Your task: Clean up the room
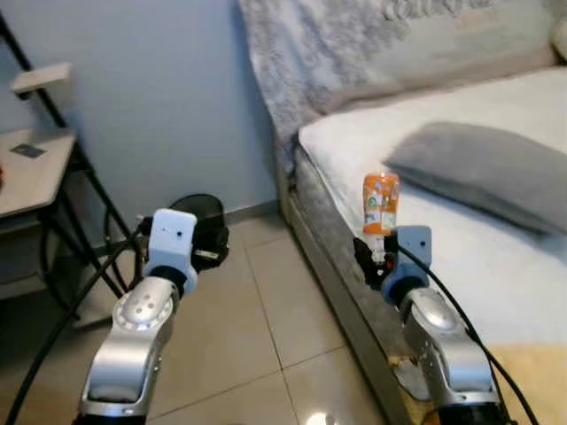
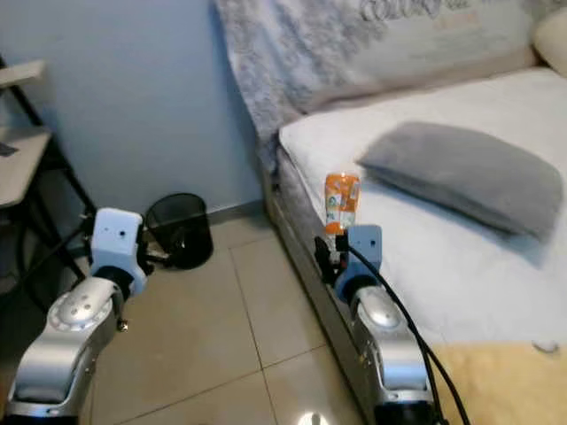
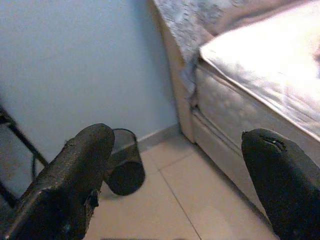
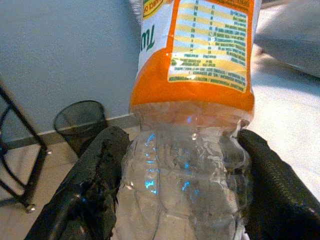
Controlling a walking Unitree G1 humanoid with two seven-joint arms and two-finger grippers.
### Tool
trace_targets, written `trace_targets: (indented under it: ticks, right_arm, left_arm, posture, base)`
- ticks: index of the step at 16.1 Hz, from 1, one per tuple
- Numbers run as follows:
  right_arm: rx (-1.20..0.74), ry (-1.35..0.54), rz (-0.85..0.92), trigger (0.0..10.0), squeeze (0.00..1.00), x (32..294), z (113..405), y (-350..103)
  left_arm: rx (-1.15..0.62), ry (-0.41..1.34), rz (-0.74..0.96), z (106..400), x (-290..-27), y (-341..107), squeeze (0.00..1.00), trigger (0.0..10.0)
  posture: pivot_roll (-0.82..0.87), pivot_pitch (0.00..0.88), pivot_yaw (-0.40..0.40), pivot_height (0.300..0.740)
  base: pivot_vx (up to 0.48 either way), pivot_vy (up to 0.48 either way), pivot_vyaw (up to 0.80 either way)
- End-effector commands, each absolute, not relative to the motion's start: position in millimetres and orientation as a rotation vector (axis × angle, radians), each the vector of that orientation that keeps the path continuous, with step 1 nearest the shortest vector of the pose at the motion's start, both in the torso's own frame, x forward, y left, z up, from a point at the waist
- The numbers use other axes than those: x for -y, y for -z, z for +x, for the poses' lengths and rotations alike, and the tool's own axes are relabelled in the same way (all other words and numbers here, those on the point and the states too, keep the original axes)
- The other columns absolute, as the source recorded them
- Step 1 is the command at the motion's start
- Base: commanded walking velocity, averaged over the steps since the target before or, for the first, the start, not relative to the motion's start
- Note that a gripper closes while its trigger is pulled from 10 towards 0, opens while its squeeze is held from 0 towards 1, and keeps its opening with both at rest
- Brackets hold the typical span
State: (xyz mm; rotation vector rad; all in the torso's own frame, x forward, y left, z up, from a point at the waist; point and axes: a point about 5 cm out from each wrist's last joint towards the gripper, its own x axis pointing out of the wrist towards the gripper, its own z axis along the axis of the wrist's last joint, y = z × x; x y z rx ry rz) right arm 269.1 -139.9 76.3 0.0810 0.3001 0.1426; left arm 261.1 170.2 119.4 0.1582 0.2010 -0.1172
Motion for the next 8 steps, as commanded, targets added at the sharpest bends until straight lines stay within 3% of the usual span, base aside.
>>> trace_targets:
  ticks: [1, 8]
  right_arm:
    - [-0.282, -0.18, 0.08, 10.0, 0.0, 128.3, 270.8, -80.9]
    - [-0.276, -0.183, 0.066, 10.0, 0.0, 129.7, 270.2, -80.5]
  left_arm:
    - [-0.216, 0.081, 0.158, 261.3, -179.2, -120.1, 0.0, 10.0]
    - [-0.227, 0.087, 0.17, 262.3, -179.4, -115.6, 0.0, 10.0]
  posture:
    - [-0.03, 0.0, 0.058, 0.74]
    - [-0.04, 0.0, 0.057, 0.74]
  base:
    - [0.39, 0.0, 0.0]
    - [0.392, 0.0, 0.0]
